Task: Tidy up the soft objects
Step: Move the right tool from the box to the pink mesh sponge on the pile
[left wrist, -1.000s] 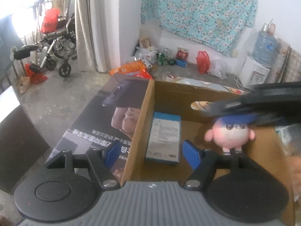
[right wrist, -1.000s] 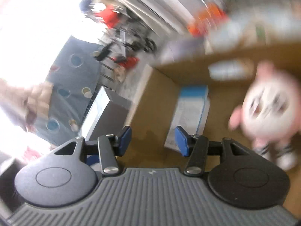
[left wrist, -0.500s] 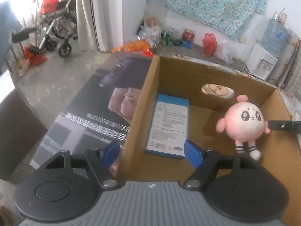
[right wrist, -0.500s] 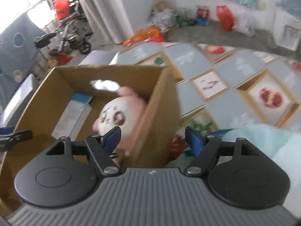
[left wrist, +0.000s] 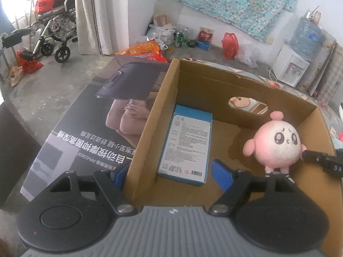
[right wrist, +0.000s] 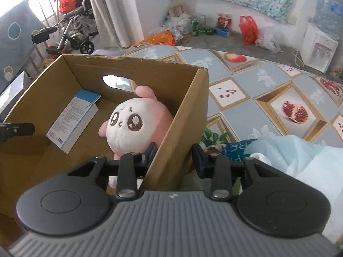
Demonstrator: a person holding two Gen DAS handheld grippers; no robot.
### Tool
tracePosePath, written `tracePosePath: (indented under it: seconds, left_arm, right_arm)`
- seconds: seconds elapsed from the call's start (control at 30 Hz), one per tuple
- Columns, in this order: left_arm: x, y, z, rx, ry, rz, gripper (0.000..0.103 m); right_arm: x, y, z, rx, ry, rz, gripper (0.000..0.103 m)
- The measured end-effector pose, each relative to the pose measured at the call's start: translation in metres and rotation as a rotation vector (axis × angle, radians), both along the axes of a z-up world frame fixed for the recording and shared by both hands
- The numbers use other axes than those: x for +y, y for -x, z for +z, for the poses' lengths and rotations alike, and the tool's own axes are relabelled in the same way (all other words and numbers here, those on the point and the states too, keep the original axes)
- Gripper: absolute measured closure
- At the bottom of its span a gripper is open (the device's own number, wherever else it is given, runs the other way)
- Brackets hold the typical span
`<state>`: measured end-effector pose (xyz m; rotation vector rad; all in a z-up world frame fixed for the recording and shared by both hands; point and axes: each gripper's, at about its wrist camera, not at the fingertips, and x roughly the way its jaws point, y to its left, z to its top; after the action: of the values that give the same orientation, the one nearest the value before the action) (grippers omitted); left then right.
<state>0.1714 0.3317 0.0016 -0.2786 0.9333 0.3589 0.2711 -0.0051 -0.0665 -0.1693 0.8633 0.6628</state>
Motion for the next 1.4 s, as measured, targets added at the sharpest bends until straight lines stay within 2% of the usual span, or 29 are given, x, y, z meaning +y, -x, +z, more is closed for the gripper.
tracePosePath:
  seconds: [0.17,0.27,0.33,0.4,0.53,0.67,0.77,0.83,0.97,1.17,1.27,1.4]
  left_arm:
    - [-0.005,-0.005,-0.001,0.005,-0.025,-0.014,0.023]
    - [-0.004,-0.002,-0.001,0.007,-0.022,-0.009,0.021]
    - [-0.005,0.002,0.003,-0.005,-0.022,-0.010,0.017]
    - [-0.010,0.007,0.009,-0.021,-0.052,-0.011,0.016]
    - [-0.023,0.021,0.031,-0.055,-0.130,-0.003,0.015]
    - [-0.053,0.047,0.064,-0.126,-0.240,-0.030,0.015]
    - [-0.088,0.079,0.094,-0.227,-0.269,-0.122,0.011]
    - [-0.117,0.103,0.111,-0.310,-0.264,-0.222,0.005]
    - [-0.178,0.136,0.123,-0.410,-0.210,-0.441,0.004]
    - [-0.276,0.161,0.106,-0.490,-0.169,-0.697,0.004]
    - [-0.321,0.160,0.090,-0.486,-0.160,-0.794,0.004]
    - [-0.364,0.140,0.066,-0.425,-0.096,-0.871,0.004]
  right_arm:
    - [-0.007,-0.002,-0.002,0.010,-0.015,-0.023,0.068]
    - [-0.015,-0.001,0.000,0.027,-0.065,-0.014,0.062]
    - [-0.027,-0.002,0.005,0.069,-0.145,-0.014,0.050]
    - [-0.040,0.000,0.012,0.090,-0.213,-0.027,0.043]
    - [-0.069,0.011,0.034,0.075,-0.319,-0.038,0.038]
    - [-0.120,0.033,0.066,0.051,-0.465,-0.045,0.036]
    - [-0.168,0.058,0.091,0.008,-0.548,-0.053,0.032]
    - [-0.207,0.078,0.106,-0.041,-0.583,-0.073,0.025]
    - [-0.292,0.121,0.119,-0.140,-0.610,-0.154,0.020]
    - [-0.391,0.170,0.090,-0.161,-0.611,-0.323,0.017]
    - [-0.421,0.178,0.066,-0.138,-0.632,-0.395,0.017]
    - [-0.445,0.170,0.033,-0.065,-0.683,-0.456,0.017]
